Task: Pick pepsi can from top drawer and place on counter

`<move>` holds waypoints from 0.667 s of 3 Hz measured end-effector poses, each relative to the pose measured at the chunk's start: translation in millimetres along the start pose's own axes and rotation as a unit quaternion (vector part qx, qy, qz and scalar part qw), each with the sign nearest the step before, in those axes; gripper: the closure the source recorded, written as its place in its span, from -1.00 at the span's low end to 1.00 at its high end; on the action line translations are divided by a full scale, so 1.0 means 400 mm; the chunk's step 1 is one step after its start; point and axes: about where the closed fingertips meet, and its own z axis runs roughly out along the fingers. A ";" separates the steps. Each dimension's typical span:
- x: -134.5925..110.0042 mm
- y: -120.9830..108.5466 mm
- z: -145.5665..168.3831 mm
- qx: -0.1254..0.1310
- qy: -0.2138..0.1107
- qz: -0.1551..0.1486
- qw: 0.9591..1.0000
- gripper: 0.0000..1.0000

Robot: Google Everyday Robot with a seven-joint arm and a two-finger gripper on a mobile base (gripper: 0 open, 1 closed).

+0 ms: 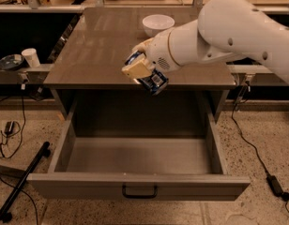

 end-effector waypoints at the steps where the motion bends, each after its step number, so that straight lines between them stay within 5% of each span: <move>1: -0.027 -0.028 -0.011 0.007 0.004 -0.014 1.000 1.00; 2: -0.035 -0.065 -0.012 0.015 0.006 -0.028 0.999 1.00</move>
Offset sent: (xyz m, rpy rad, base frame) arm 0.0416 -0.0146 0.0229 -0.0563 -0.0841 -0.0030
